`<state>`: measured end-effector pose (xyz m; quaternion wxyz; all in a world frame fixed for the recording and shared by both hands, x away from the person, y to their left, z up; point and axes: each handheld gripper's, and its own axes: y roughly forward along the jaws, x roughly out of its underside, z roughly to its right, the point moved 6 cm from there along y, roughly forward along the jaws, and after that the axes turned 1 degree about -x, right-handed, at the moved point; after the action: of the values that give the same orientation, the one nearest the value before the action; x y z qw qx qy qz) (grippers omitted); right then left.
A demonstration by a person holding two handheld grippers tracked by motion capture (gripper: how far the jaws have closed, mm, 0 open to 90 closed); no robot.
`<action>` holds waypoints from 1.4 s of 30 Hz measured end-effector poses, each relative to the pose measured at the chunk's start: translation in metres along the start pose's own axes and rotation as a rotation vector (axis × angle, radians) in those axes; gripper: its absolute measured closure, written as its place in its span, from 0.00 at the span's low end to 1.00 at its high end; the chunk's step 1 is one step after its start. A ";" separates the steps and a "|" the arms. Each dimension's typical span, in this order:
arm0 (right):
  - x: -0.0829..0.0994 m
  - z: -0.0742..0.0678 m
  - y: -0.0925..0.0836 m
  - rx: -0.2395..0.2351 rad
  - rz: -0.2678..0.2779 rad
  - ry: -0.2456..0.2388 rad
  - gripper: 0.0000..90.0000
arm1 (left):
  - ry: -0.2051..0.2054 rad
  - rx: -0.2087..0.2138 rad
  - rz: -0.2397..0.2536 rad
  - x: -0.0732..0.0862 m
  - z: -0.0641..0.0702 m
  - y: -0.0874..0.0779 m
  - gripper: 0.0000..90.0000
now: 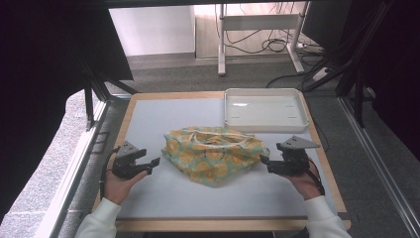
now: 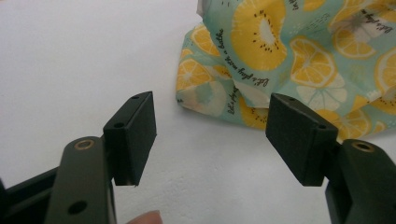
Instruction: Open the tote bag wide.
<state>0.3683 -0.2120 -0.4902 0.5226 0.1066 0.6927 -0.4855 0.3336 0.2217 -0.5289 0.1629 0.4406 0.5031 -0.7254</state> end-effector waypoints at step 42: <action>-0.001 0.001 -0.001 -0.004 0.000 0.028 0.30 | 0.041 0.045 0.027 -0.073 0.009 0.013 0.39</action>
<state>0.3684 -0.2134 -0.4887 0.5132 0.1124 0.7009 -0.4825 0.3791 0.1929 -0.4774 0.1522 0.4655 0.4841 -0.7251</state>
